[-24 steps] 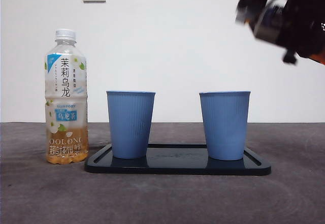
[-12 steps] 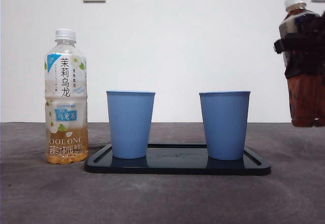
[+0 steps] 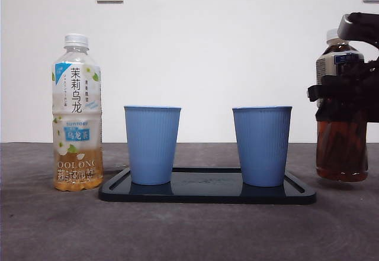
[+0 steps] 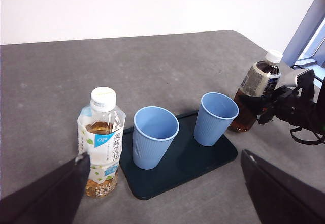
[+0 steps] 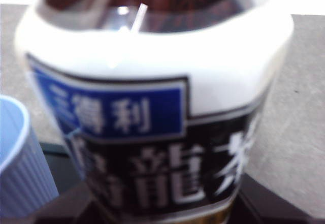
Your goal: Pour the drink into the cup
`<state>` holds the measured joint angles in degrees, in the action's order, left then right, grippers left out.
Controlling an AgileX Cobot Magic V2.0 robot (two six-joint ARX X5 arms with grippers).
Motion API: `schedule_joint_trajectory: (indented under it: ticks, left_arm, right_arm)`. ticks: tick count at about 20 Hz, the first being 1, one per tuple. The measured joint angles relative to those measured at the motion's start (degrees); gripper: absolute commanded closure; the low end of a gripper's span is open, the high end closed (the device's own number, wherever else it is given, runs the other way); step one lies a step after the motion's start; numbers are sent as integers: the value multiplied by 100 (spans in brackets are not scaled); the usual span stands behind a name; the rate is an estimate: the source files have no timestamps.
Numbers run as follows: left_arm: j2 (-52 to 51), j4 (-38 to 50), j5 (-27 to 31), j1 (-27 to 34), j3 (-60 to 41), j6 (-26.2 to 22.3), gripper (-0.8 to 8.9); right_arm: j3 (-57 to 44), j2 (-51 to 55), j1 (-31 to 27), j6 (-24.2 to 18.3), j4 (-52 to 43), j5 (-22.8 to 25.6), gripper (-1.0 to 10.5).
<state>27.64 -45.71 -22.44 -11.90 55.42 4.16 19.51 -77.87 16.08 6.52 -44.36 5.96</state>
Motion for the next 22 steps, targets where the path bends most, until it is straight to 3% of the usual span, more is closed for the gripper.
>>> schedule_joint_trajectory:
  ticks: [9, 15, 22]
  left_arm:
    - [0, -20, 0, 0, -4, 0, 355]
    - [0, -39, 0, 0, -37, 0, 355]
    - [0, -76, 0, 0, -37, -2, 355]
  right_arm:
    - [0, -415, 2, 0, -348, 2, 805]
    - [0, -422, 2, -35, -354, 4, 570]
    - [57, -208, 2, -74, -269, 7, 542]
